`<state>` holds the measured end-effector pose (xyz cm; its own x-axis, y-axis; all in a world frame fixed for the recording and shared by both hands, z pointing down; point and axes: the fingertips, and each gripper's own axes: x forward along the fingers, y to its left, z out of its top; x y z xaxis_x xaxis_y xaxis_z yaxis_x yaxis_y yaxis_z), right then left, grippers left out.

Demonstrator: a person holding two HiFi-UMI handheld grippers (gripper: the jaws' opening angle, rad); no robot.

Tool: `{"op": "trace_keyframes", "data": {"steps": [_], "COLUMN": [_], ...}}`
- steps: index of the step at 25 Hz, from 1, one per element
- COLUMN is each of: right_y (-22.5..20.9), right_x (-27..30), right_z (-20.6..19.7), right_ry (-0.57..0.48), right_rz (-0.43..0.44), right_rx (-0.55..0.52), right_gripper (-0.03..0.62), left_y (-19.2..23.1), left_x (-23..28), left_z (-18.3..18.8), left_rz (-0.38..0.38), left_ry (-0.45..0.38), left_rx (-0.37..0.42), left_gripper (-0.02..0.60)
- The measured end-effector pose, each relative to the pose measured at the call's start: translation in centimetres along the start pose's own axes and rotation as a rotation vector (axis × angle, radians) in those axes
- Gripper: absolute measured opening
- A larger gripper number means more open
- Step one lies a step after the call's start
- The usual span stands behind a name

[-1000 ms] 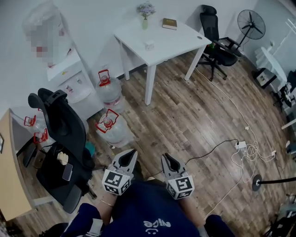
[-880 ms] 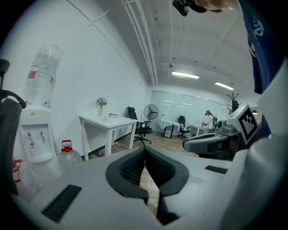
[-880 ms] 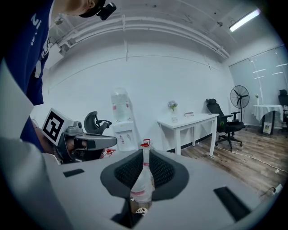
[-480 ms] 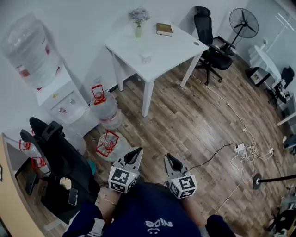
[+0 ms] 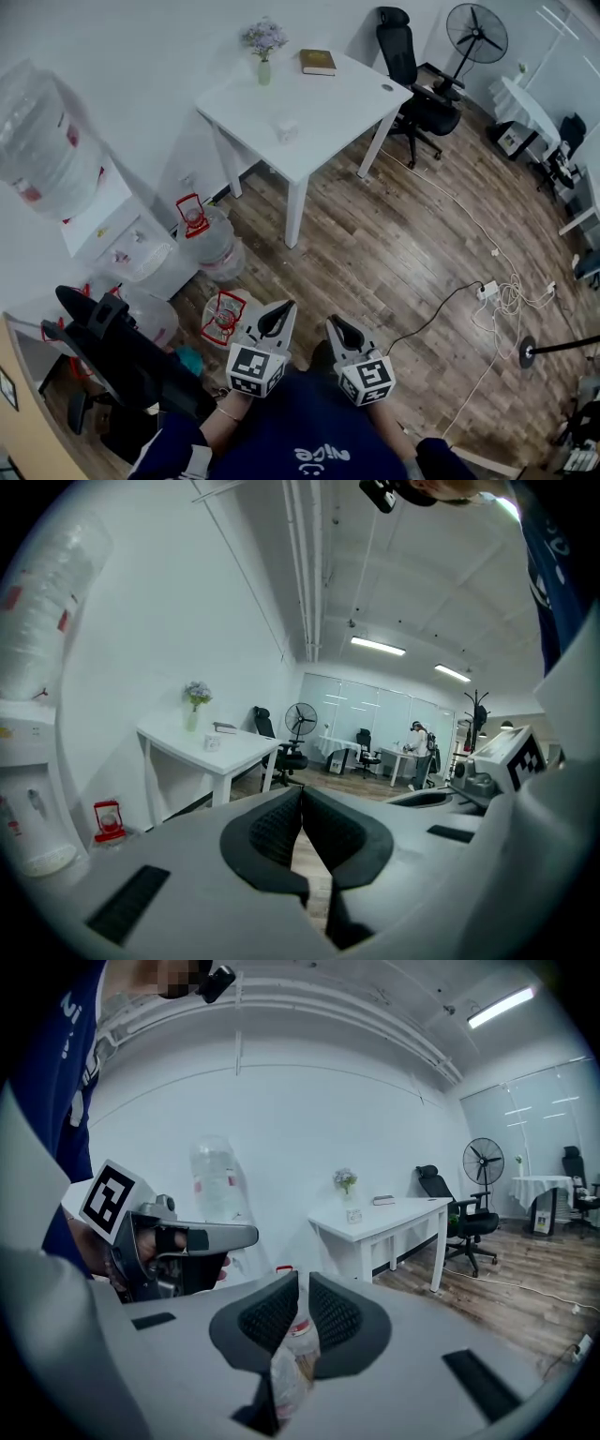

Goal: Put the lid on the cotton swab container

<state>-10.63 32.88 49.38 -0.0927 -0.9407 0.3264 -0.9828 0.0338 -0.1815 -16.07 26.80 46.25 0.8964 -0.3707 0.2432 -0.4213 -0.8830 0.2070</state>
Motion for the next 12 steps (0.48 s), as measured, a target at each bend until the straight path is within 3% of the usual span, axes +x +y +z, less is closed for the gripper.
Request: {"op": "trace_keyframes", "data": {"steps": [5, 12], "right_y": [-3.2, -10.0], "right_x": [2.2, 8.7], "right_z": [0.6, 3.6], "right_ry": [0.000, 0.001], "right_rz": [0.005, 0.100], "right_rx": [0.023, 0.006], "right_gripper": [0.058, 0.058], "left_y": [1.2, 4.3], "left_x": [2.9, 9.8], "left_z": [0.1, 2.5], "left_rz": [0.010, 0.094], "left_ry": [0.015, -0.007], "left_rx": [-0.001, -0.012], "left_gripper": [0.020, 0.020]}}
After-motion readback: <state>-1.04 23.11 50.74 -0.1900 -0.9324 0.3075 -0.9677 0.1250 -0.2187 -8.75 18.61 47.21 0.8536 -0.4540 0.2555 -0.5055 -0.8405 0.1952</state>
